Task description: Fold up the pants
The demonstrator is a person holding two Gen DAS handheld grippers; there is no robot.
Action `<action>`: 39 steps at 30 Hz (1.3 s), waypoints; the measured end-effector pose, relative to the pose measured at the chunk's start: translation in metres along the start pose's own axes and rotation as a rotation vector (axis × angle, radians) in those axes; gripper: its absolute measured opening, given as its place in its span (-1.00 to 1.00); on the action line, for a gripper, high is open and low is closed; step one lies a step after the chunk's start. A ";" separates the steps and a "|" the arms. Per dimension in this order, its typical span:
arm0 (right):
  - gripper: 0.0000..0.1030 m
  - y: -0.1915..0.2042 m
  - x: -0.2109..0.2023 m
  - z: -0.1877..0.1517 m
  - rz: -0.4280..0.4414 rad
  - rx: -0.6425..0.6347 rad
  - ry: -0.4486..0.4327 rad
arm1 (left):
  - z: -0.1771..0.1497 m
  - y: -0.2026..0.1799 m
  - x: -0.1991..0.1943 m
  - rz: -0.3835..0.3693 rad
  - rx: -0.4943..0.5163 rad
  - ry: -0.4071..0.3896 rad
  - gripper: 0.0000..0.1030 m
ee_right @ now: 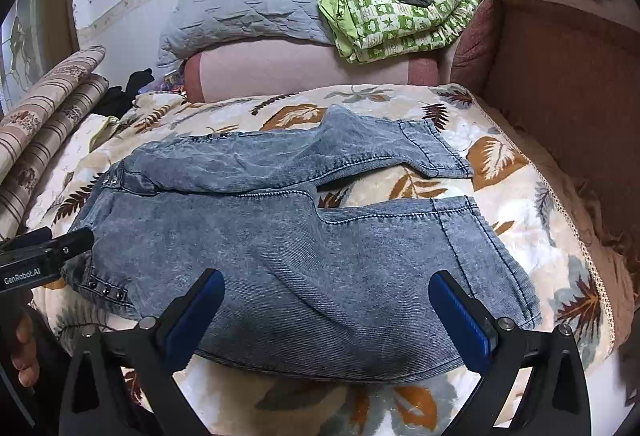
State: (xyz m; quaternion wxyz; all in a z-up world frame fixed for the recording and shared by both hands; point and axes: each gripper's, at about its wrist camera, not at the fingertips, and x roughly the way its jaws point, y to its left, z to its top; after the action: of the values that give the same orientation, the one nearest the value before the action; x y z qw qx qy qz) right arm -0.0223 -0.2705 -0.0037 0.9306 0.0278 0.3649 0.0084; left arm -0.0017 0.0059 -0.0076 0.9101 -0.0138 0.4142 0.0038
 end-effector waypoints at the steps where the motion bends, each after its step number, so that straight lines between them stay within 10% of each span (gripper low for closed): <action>1: 1.00 0.001 -0.001 0.000 -0.001 -0.001 -0.002 | 0.000 0.000 0.000 -0.002 -0.002 0.000 1.00; 39: 1.00 0.006 -0.003 0.003 0.022 0.032 0.011 | -0.005 0.014 0.004 -0.024 -0.032 0.011 1.00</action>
State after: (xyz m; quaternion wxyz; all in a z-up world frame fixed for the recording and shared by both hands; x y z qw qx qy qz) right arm -0.0227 -0.2645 0.0005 0.9279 0.0466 0.3698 0.0132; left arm -0.0034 0.0192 -0.0138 0.9075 -0.0335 0.4187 -0.0003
